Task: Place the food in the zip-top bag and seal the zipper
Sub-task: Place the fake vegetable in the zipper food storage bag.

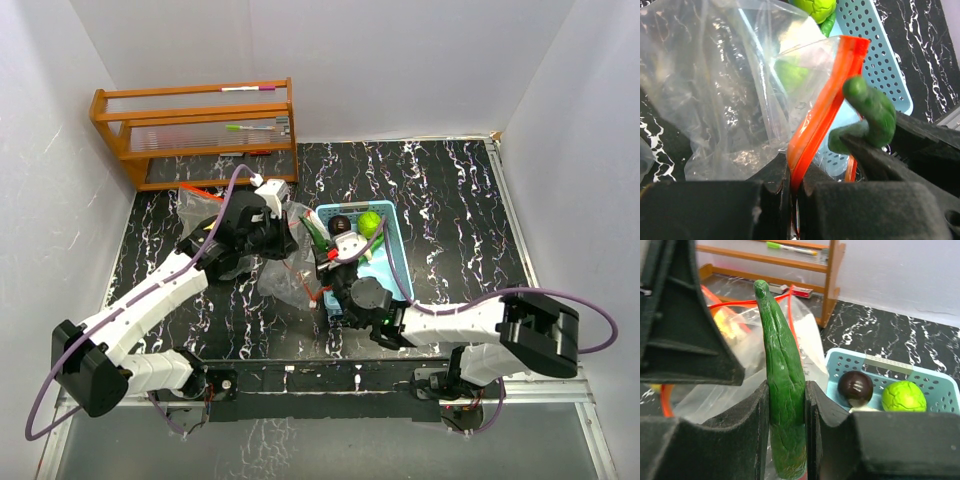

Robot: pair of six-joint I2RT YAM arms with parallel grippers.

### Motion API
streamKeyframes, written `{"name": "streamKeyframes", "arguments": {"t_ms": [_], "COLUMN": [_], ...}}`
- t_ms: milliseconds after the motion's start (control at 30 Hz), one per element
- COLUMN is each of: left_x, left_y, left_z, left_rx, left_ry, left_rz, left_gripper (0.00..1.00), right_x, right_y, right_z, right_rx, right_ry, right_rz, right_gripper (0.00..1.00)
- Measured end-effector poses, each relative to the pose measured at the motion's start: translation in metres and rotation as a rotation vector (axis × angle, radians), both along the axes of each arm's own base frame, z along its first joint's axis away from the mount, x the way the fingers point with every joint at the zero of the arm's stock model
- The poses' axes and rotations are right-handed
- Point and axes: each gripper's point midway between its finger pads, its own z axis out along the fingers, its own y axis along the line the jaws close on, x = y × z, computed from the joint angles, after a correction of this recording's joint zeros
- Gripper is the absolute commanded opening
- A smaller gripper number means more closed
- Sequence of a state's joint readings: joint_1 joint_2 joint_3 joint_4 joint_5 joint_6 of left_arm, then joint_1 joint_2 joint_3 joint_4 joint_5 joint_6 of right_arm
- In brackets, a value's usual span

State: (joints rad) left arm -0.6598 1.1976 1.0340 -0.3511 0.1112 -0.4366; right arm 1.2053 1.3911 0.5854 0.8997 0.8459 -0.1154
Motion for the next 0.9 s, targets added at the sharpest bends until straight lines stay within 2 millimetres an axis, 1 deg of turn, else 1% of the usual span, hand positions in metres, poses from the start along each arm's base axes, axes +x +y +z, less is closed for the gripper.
{"name": "streamKeyframes", "arguments": {"t_ms": [67, 167, 233, 367, 400, 467, 500, 600, 667, 767, 833, 900], "left_x": [0.002, 0.006, 0.010, 0.015, 0.016, 0.017, 0.018, 0.019, 0.020, 0.021, 0.022, 0.023], "left_y": [0.001, 0.000, -0.003, -0.006, -0.007, -0.009, -0.010, -0.009, -0.007, -0.003, 0.000, 0.003], "left_z": [-0.002, -0.009, -0.015, -0.027, -0.027, -0.024, -0.022, -0.022, -0.023, -0.026, -0.027, -0.029], "left_rx": [0.010, 0.018, 0.023, 0.024, 0.019, 0.004, 0.000, 0.001, 0.012, 0.035, 0.049, 0.062], "left_ry": [0.000, 0.010, 0.021, 0.055, 0.056, 0.049, 0.044, 0.040, 0.037, 0.031, 0.028, 0.027], "left_rz": [-0.001, 0.001, 0.003, 0.003, 0.002, 0.002, 0.003, 0.005, 0.010, 0.019, 0.022, 0.027], "left_gripper": [0.00, 0.00, 0.00, 0.00, 0.00, 0.00, 0.00, 0.00, 0.00, 0.00, 0.00, 0.00], "right_x": [-0.005, -0.012, -0.017, -0.020, -0.022, -0.024, -0.024, -0.025, -0.027, -0.030, -0.032, -0.033], "right_y": [0.004, 0.010, 0.015, 0.015, 0.015, 0.014, 0.012, 0.006, 0.001, -0.008, -0.019, -0.030], "right_z": [-0.001, -0.009, -0.018, -0.042, -0.048, -0.062, -0.067, -0.072, -0.065, -0.035, -0.010, 0.007], "right_rx": [-0.011, -0.024, -0.027, -0.051, -0.064, -0.101, -0.117, -0.134, -0.119, -0.039, 0.025, 0.074], "right_ry": [0.017, 0.059, 0.093, 0.165, 0.183, 0.218, 0.232, 0.253, 0.258, 0.232, 0.209, 0.196], "right_rz": [0.048, 0.109, 0.148, 0.155, 0.158, 0.152, 0.146, 0.130, 0.128, 0.126, 0.113, 0.092], "right_gripper": [0.16, 0.21, 0.34, 0.64, 0.68, 0.73, 0.73, 0.75, 0.74, 0.76, 0.78, 0.80]}}
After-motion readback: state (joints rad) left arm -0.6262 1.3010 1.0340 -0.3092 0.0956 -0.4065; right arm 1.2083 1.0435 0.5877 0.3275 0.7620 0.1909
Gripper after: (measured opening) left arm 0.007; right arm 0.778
